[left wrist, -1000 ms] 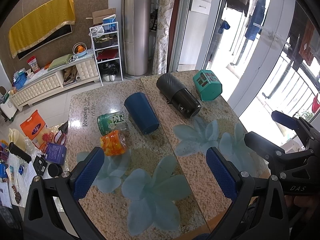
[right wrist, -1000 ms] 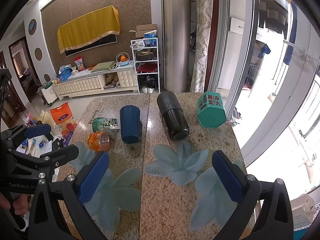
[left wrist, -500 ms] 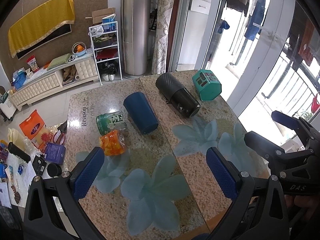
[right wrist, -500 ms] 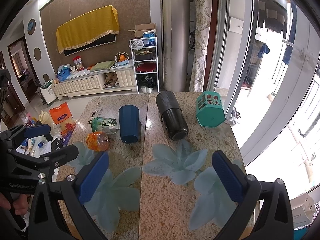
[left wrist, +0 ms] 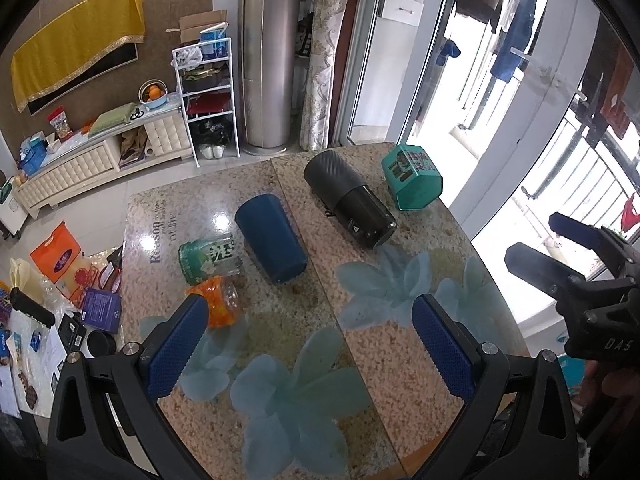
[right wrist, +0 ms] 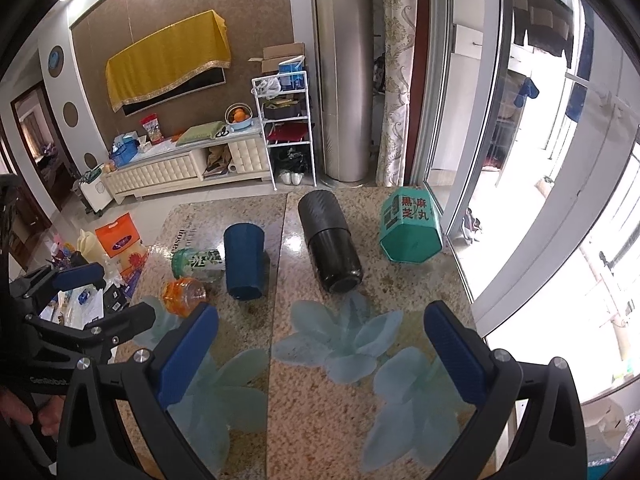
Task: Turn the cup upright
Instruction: 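Move the left gripper toward the black tumbler lying on its side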
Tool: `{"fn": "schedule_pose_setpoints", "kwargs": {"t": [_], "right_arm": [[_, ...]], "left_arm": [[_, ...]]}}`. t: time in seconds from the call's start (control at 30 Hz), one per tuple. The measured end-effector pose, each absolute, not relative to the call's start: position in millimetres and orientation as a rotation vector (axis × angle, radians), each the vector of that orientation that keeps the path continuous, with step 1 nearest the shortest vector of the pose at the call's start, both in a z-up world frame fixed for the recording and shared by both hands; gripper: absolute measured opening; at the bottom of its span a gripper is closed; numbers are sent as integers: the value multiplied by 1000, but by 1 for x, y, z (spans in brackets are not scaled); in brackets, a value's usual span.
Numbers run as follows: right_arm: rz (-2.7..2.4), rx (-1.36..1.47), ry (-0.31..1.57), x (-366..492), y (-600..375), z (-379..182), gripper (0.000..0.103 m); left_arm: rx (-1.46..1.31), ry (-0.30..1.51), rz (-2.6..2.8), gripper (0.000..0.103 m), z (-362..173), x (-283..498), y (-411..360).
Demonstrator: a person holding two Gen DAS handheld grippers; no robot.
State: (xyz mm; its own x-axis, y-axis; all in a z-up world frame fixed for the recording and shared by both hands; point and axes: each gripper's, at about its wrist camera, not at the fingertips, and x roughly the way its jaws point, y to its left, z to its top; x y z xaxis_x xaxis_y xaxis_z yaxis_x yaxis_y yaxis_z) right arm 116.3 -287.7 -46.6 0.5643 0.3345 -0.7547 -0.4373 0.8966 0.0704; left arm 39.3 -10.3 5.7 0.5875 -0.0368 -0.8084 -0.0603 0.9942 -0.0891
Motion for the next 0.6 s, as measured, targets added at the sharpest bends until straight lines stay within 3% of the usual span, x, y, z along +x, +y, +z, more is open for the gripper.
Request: {"fn": "schedule_pose_setpoints", "kwargs": {"t": [0.6], "right_arm": [[592, -170, 980, 240, -281, -45, 103]], "left_arm": [[-259, 1048, 68, 102, -28, 156, -34]]}}
